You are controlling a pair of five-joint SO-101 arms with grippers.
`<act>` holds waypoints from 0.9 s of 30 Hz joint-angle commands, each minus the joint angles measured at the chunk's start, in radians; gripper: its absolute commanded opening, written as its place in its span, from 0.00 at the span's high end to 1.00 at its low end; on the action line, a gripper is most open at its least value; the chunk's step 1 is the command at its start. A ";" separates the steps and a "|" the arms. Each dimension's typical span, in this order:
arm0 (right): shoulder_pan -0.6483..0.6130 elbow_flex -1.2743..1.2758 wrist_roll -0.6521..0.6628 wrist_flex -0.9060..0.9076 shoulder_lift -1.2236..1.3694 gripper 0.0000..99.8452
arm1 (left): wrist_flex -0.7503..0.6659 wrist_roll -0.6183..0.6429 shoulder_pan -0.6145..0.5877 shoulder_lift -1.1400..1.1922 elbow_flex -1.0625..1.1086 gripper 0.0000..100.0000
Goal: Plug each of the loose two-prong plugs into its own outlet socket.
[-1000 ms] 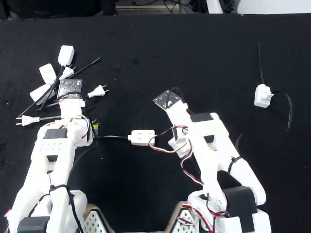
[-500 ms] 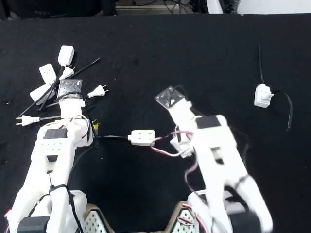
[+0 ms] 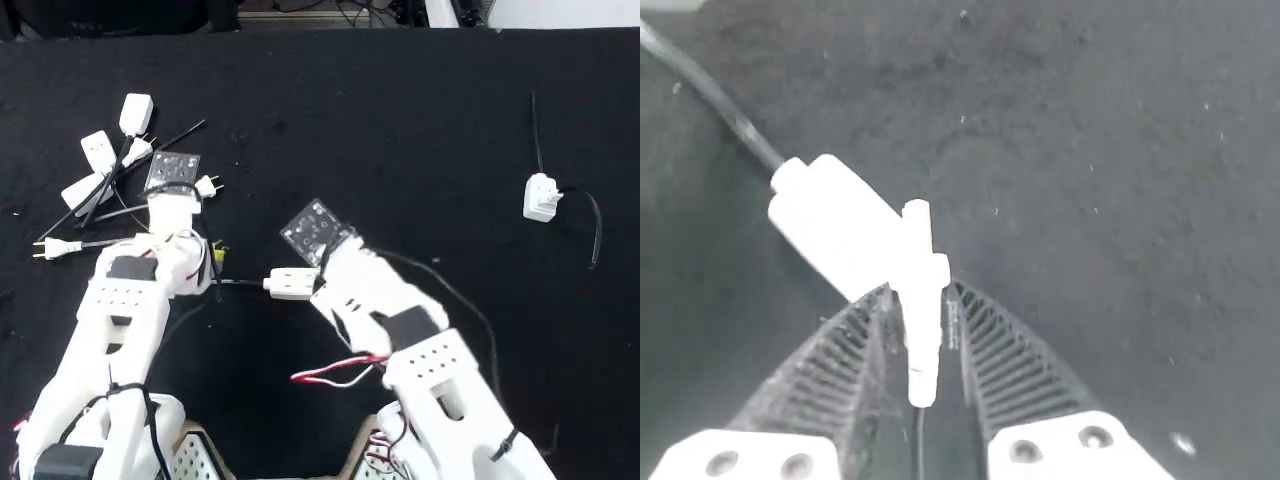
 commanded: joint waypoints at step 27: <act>-0.318 0.127 -0.207 -0.322 -0.031 0.99 | -0.101 0.117 0.288 -0.922 0.437 0.78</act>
